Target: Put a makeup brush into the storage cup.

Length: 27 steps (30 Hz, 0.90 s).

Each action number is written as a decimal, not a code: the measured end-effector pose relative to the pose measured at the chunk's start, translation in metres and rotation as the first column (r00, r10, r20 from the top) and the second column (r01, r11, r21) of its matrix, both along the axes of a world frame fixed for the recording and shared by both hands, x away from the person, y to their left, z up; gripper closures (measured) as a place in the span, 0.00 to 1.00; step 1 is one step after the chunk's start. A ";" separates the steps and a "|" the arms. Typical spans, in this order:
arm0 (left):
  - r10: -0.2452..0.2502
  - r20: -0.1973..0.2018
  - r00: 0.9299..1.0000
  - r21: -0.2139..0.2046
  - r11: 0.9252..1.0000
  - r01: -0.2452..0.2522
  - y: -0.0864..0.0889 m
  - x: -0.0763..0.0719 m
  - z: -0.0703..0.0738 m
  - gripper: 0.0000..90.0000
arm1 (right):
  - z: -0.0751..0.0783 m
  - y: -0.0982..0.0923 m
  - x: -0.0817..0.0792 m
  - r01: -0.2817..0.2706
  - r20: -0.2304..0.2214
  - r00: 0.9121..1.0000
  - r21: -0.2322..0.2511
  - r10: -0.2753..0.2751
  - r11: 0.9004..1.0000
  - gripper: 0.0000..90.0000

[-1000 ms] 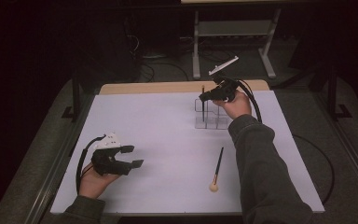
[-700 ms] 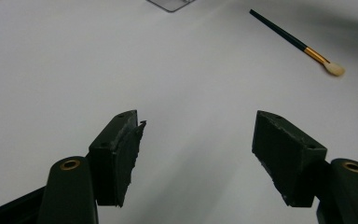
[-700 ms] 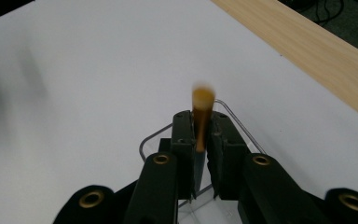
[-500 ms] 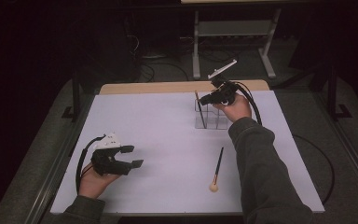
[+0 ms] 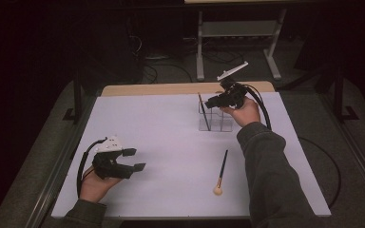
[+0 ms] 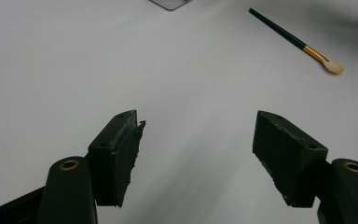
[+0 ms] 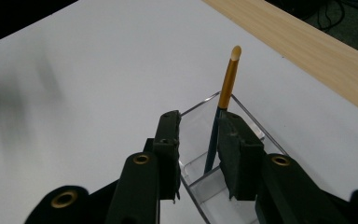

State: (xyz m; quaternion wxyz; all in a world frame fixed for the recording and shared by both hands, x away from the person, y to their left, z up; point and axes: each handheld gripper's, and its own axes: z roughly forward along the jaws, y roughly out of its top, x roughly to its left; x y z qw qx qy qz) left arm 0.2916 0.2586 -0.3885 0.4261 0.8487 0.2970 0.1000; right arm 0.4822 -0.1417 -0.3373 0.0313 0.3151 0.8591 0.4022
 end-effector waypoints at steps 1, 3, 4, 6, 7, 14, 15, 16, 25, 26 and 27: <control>0.002 0.000 1.000 -0.003 1.000 -0.002 0.000 0.000 0.000 0.34 | 0.000 0.000 -0.001 0.004 -0.006 1.000 0.003 -0.004 1.000 0.74; 0.003 0.003 1.000 -0.001 1.000 -0.003 0.000 0.000 0.000 0.34 | -0.001 -0.002 -0.004 0.003 -0.008 1.000 0.005 -0.003 1.000 0.73; 0.002 0.003 1.000 -0.001 1.000 -0.002 0.000 0.000 0.000 0.34 | -0.001 -0.003 -0.006 0.006 -0.012 1.000 0.004 -0.006 1.000 0.72; 0.004 0.004 1.000 0.000 1.000 -0.004 0.000 0.000 0.000 0.34 | -0.001 -0.006 -0.007 0.002 -0.009 1.000 0.005 -0.002 1.000 0.70; 0.005 0.002 1.000 -0.002 1.000 -0.005 0.000 0.000 0.000 0.34 | -0.002 -0.007 -0.008 -0.001 -0.008 1.000 0.007 0.001 1.000 0.70; 0.006 -0.002 1.000 0.002 1.000 -0.006 0.000 0.000 0.000 0.34 | 0.000 -0.013 -0.015 -0.005 0.002 1.000 0.021 0.005 1.000 0.62; 0.007 0.002 1.000 0.000 1.000 -0.007 0.000 0.000 0.000 0.34 | 0.000 -0.013 -0.017 -0.003 -0.001 1.000 0.025 0.003 1.000 0.61; 0.007 0.003 1.000 -0.001 1.000 -0.007 0.000 0.000 0.000 0.34 | 0.001 -0.013 -0.018 -0.008 0.001 1.000 0.025 0.008 1.000 0.60; 0.009 0.002 1.000 0.000 1.000 -0.009 0.000 0.001 0.000 0.34 | 0.002 -0.011 -0.031 -0.033 0.012 0.999 0.013 0.033 0.999 0.48; 0.006 0.003 1.000 -0.001 1.000 -0.006 0.000 0.001 0.000 0.34 | 0.002 -0.011 -0.032 -0.036 0.016 0.999 0.008 0.036 0.999 0.46; 0.006 0.003 1.000 -0.001 1.000 -0.006 -0.001 0.001 0.001 0.34 | 0.002 -0.011 -0.034 -0.038 0.014 0.999 0.005 0.038 0.999 0.45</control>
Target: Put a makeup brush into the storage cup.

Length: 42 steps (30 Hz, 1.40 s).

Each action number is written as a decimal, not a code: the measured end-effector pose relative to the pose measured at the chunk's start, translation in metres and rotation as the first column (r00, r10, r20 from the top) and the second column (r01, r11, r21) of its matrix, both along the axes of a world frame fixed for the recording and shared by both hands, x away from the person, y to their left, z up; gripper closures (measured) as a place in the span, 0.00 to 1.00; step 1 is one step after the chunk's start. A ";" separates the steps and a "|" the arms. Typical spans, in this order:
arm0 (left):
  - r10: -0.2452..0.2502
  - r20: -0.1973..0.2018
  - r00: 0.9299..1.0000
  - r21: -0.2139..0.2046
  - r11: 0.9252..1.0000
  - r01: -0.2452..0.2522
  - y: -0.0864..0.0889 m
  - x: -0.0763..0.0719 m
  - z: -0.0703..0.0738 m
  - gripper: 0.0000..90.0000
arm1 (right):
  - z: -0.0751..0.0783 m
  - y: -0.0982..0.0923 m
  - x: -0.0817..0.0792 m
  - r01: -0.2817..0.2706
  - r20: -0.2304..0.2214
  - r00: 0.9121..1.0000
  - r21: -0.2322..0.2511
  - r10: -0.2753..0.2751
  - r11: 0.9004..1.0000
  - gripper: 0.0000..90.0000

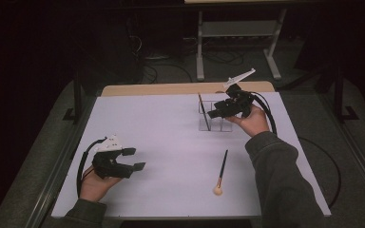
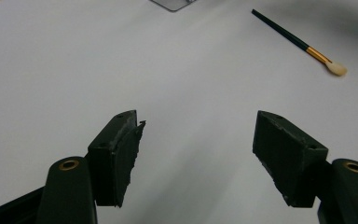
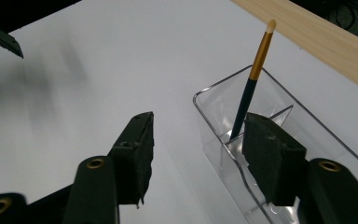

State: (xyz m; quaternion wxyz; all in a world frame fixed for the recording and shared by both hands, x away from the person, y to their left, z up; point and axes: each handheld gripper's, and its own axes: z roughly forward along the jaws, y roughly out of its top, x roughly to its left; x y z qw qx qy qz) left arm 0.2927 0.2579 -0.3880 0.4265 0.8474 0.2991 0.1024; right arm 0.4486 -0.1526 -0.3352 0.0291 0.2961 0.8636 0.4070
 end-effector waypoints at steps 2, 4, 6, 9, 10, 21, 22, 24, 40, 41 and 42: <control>-0.002 -0.002 1.000 -0.001 1.000 0.002 0.000 0.000 0.000 0.34 | 0.000 -0.001 -0.003 0.000 0.004 1.000 0.002 0.000 1.000 0.44; -0.004 -0.002 1.000 0.000 1.000 0.004 0.000 0.000 0.000 0.34 | 0.001 -0.002 -0.006 0.001 0.006 1.000 0.002 -0.001 1.000 0.43; -0.004 0.001 1.000 0.001 1.000 0.004 0.000 0.000 0.000 0.34 | 0.002 -0.002 -0.009 -0.003 0.004 1.000 0.008 0.003 1.000 0.41; -0.003 0.001 1.000 -0.002 1.000 0.003 -0.001 0.000 0.001 0.34 | 0.003 -0.002 -0.016 -0.009 0.018 1.000 -0.001 0.009 1.000 0.41; -0.006 0.003 1.000 0.002 1.000 0.006 -0.001 0.000 0.000 0.34 | 0.003 -0.002 -0.017 -0.014 0.017 1.000 0.001 0.014 1.000 0.41; -0.012 0.003 1.000 0.004 1.000 0.012 -0.005 -0.001 0.000 0.34 | 0.001 -0.005 -0.040 -0.042 0.027 0.999 -0.014 0.042 0.999 0.39; -0.014 0.005 1.000 0.008 1.000 0.014 -0.005 -0.001 0.001 0.34 | 0.000 -0.005 -0.041 -0.050 0.032 0.998 -0.015 0.051 0.999 0.38; -0.014 0.005 1.000 0.009 1.000 0.014 -0.005 -0.001 0.001 0.34 | -0.001 -0.006 -0.046 -0.049 0.026 0.998 -0.020 0.050 0.999 0.38; -0.023 -0.001 1.000 0.006 1.000 0.023 -0.007 0.002 0.001 0.34 | -0.010 -0.021 -0.063 -0.047 0.025 0.999 -0.013 0.047 0.999 0.37; -0.023 0.000 1.000 0.007 1.000 0.023 -0.007 0.002 0.001 0.34 | -0.011 -0.022 -0.064 -0.045 0.028 0.999 -0.010 0.045 0.999 0.37; -0.027 0.002 1.000 0.010 1.000 0.027 -0.007 0.003 0.001 0.34 | -0.011 -0.023 -0.065 -0.045 0.028 0.999 -0.012 0.046 0.999 0.37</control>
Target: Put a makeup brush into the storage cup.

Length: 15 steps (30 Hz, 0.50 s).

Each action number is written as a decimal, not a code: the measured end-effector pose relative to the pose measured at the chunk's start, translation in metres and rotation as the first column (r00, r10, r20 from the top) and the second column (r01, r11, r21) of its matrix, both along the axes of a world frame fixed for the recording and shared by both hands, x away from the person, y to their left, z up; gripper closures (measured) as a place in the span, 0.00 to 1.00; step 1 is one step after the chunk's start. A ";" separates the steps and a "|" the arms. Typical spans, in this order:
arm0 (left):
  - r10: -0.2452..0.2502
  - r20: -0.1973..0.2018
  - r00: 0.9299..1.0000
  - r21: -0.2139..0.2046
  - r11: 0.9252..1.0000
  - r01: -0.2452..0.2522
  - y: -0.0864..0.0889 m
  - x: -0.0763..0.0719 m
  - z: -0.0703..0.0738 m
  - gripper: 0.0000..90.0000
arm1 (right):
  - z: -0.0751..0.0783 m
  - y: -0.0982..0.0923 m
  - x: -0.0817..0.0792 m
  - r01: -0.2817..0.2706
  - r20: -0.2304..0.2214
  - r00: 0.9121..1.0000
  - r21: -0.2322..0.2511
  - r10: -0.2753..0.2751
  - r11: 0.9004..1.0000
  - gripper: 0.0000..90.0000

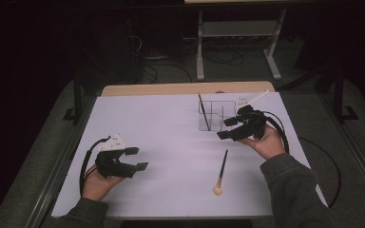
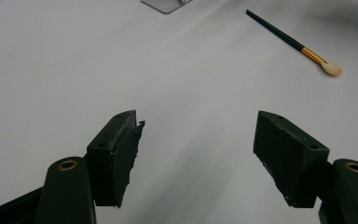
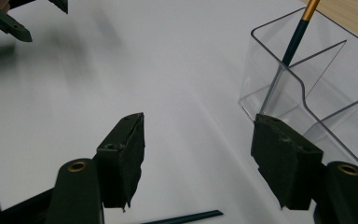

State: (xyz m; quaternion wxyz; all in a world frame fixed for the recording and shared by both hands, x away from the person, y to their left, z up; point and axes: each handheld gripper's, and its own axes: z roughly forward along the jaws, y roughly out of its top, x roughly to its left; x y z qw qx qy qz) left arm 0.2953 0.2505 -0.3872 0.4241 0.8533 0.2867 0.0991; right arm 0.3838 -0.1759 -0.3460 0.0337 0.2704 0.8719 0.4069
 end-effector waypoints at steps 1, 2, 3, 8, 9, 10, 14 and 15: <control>0.002 -0.003 1.000 0.000 1.000 -0.002 0.000 0.000 0.000 0.34 | 0.000 -0.001 -0.001 0.003 -0.002 1.000 0.001 -0.003 1.000 0.37; 0.002 -0.003 1.000 0.003 1.000 -0.002 0.000 0.000 0.000 0.34 | 0.000 -0.002 -0.002 0.007 -0.005 1.000 0.002 -0.007 1.000 0.37; 0.001 -0.002 1.000 0.003 1.000 -0.001 0.000 -0.001 0.000 0.34 | -0.001 -0.003 -0.002 0.007 0.000 1.000 0.001 -0.007 1.000 0.37; 0.012 -0.004 1.000 -0.003 1.000 -0.012 0.000 -0.003 0.000 0.34 | -0.003 -0.005 -0.003 0.007 -0.009 1.000 0.000 -0.007 1.000 0.38; 0.012 -0.004 1.000 -0.003 1.000 -0.012 0.001 -0.003 0.000 0.33 | -0.003 -0.005 -0.004 0.008 -0.013 1.000 0.000 -0.008 1.000 0.38; 0.012 -0.002 1.000 -0.002 1.000 -0.012 0.001 -0.003 0.000 0.33 | -0.003 -0.005 -0.004 0.003 -0.011 1.000 -0.001 -0.003 1.000 0.38; 0.016 0.002 1.000 -0.001 1.000 -0.016 0.000 -0.004 0.000 0.33 | -0.006 -0.005 -0.005 -0.004 -0.013 1.000 -0.003 0.004 1.000 0.38; 0.017 0.000 1.000 -0.001 1.000 -0.017 0.000 -0.005 0.000 0.33 | -0.006 -0.005 -0.005 -0.004 -0.017 1.000 -0.004 0.004 1.000 0.38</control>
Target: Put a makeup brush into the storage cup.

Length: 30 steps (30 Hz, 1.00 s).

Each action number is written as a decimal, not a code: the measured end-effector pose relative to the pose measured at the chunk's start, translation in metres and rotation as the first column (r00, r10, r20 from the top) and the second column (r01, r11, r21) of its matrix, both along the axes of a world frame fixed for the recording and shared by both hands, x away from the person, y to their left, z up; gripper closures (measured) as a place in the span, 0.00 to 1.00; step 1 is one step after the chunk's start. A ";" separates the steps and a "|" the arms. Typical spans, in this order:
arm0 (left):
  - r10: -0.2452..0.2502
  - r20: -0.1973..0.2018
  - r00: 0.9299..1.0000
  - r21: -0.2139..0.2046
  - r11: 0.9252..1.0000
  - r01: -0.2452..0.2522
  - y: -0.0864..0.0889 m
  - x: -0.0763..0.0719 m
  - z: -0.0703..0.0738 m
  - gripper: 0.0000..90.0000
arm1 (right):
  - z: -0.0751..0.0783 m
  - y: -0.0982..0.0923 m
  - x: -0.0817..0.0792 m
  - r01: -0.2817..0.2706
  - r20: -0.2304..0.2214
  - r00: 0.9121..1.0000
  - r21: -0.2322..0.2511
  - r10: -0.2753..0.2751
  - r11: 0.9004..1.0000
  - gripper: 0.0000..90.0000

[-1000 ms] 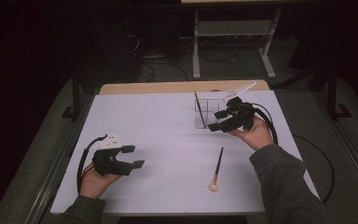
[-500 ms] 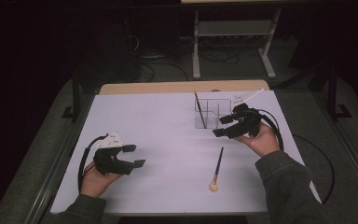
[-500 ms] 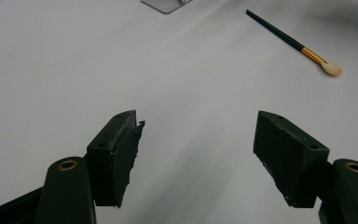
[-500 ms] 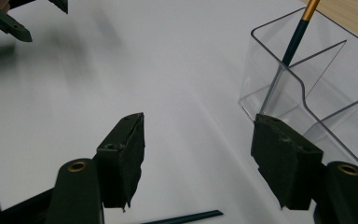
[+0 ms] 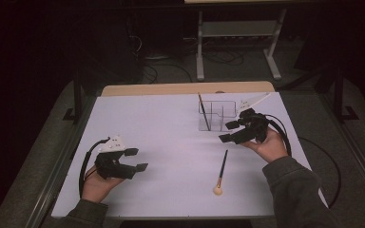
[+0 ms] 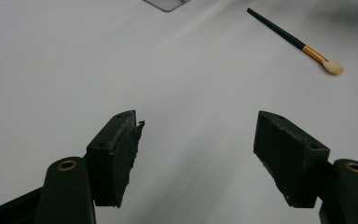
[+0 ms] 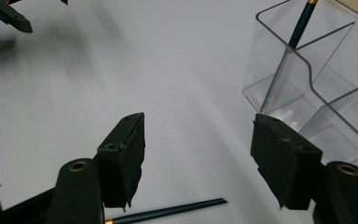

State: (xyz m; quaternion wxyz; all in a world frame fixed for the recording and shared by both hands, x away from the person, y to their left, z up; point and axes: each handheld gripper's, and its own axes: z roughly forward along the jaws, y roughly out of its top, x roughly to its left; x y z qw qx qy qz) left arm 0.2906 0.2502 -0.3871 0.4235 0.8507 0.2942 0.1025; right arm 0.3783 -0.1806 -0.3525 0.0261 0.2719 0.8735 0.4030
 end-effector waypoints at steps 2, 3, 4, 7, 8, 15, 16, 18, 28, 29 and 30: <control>0.003 0.001 1.000 -0.002 1.000 -0.003 -0.001 -0.001 0.000 0.33 | -0.001 0.000 -0.001 -0.001 -0.010 1.000 -0.002 0.001 1.000 0.38; 0.002 0.002 1.000 -0.001 1.000 -0.002 -0.001 -0.001 0.000 0.33 | -0.003 0.001 -0.002 -0.005 -0.003 1.000 0.002 0.005 1.000 0.38; 0.001 0.004 1.000 -0.004 1.000 -0.001 -0.001 -0.001 0.000 0.33 | -0.004 0.000 -0.002 -0.011 0.000 1.000 -0.001 0.011 1.000 0.38; -0.006 0.008 1.000 0.005 1.000 0.006 -0.002 0.000 0.000 0.33 | -0.006 0.000 -0.005 -0.012 -0.009 1.000 0.000 0.012 1.000 0.38; -0.005 0.006 1.000 0.002 1.000 0.005 -0.003 0.000 0.000 0.33 | -0.007 0.000 -0.006 -0.007 -0.010 1.000 -0.002 0.007 1.000 0.38; 0.002 0.006 1.000 -0.009 1.000 -0.002 -0.002 -0.001 0.001 0.33 | -0.010 -0.001 -0.009 -0.015 -0.006 1.000 -0.002 0.015 1.000 0.38; 0.002 0.005 1.000 -0.010 1.000 -0.002 -0.002 0.000 0.001 0.33 | -0.010 -0.001 -0.009 -0.016 -0.009 1.000 0.000 0.016 1.000 0.38; 0.002 0.005 1.000 -0.010 1.000 -0.002 -0.002 0.000 0.001 0.33 | -0.010 -0.001 -0.010 -0.016 -0.013 1.000 -0.001 0.016 1.000 0.38; -0.002 0.009 1.000 -0.011 1.000 0.002 -0.004 0.000 0.002 0.33 | -0.010 0.003 -0.013 -0.031 -0.017 0.999 -0.015 0.031 0.999 0.38; -0.002 0.010 1.000 -0.012 1.000 0.002 -0.004 0.000 0.002 0.33 | -0.011 0.003 -0.014 -0.031 -0.017 0.999 -0.015 0.031 0.999 0.38; -0.002 0.010 1.000 -0.012 1.000 0.002 -0.004 0.000 0.002 0.33 | -0.011 0.003 -0.014 -0.035 -0.016 0.999 -0.013 0.034 0.999 0.39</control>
